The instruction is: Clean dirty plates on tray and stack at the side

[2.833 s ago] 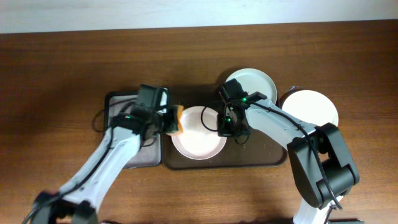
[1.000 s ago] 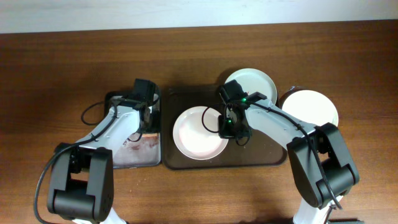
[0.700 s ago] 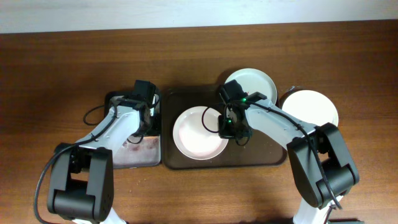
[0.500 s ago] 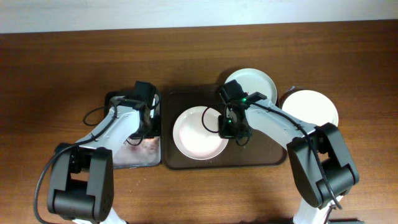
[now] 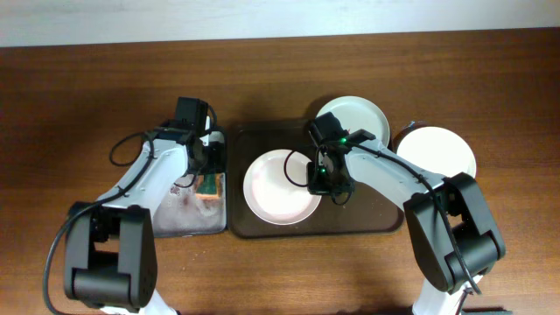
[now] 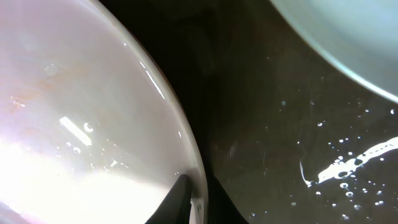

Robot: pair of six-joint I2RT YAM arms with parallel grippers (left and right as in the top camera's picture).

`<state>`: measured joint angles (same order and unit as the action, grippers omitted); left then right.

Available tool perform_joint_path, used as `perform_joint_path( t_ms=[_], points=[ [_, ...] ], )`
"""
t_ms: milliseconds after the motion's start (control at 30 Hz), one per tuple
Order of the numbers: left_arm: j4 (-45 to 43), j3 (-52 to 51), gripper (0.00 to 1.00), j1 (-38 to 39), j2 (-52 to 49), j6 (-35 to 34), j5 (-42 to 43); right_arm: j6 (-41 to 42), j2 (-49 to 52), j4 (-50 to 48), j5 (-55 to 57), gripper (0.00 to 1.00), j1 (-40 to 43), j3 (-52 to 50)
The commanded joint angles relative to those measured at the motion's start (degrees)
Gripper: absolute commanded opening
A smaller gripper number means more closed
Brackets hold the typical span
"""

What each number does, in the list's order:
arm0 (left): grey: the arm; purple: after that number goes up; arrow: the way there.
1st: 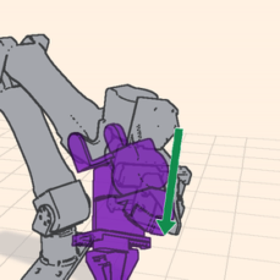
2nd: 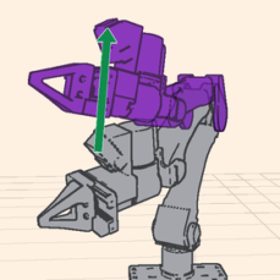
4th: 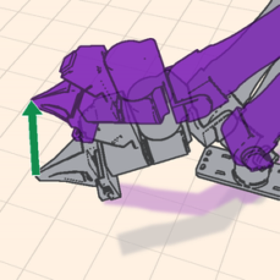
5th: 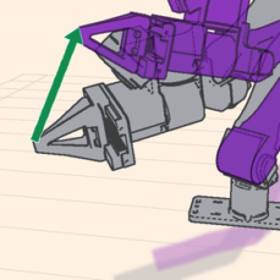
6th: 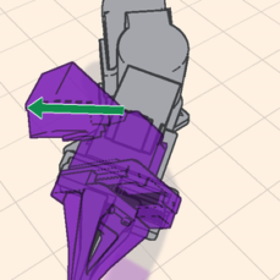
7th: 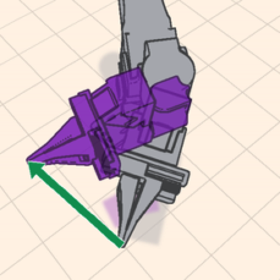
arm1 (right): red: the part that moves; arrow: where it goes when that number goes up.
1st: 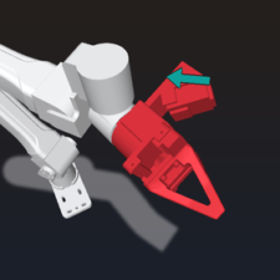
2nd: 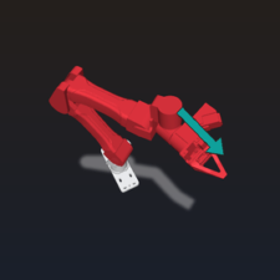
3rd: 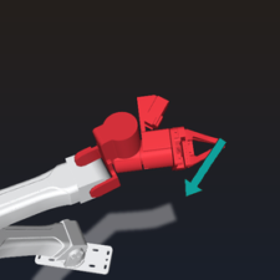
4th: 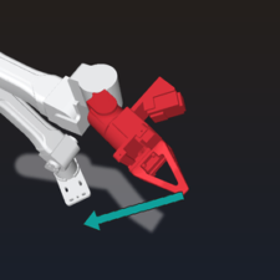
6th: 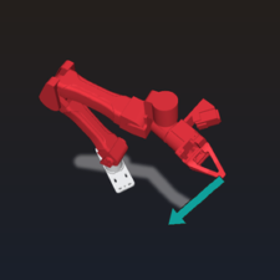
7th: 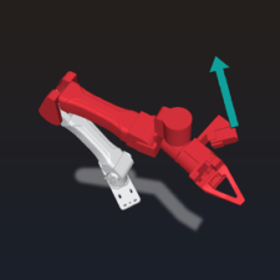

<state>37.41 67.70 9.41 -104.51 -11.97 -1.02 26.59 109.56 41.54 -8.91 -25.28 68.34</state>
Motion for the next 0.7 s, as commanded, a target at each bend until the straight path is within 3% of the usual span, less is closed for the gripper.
perform_joint_path(
  t_ms=[0,100,167,200,267,300,467,567,600,667],
  points=[
    [-0.48,0.59,0.7,-0.04,-3.32,0.07,1.31,-0.15,0.44,0.24,1.62,0.11,0.17,-0.74],
    [-0.94,0.59,0.68,-0.04,-5.25,0.09,2.25,-0.15,0.44,0.24,1.6,0.11,0.17,-0.74],
    [-1.44,0.59,0.55,-0.04,-5.46,0.09,2.32,-0.15,0.44,0.24,1.6,0.11,0.17,-0.74],
    [-2.14,0.59,0.44,-0.04,-5.46,0.09,2.27,-0.15,0.44,0.26,1.6,0.11,0.17,-0.74],
    [-3.23,0.61,0.09,-0.04,-5.46,0.09,2.14,-0.15,0.44,0.28,1.6,0.11,0.17,-0.74],
    [-3.39,0.61,0.0,-0.07,-5.4,0.09,2.14,-0.15,0.44,0.28,1.6,0.11,0.17,-0.74],
    [-0.52,1.31,0.02,-0.11,-4.11,0.09,-2.03,-0.15,0.44,0.26,1.62,0.09,0.17,-0.74],
    [2.19,1.42,0.56,-0.11,-1.7,0.09,-1.79,-0.17,0.44,-0.09,1.64,0.04,0.17,-0.74],
    [3.41,1.42,0.68,-0.11,-0.59,0.07,-1.6,-0.17,0.44,-0.42,1.64,0.04,0.17,-0.74],
    [5.88,1.42,0.67,-0.11,1.22,0.07,-1.51,-0.22,0.44,-0.59,1.64,0.04,0.17,-0.74]
  ],
)
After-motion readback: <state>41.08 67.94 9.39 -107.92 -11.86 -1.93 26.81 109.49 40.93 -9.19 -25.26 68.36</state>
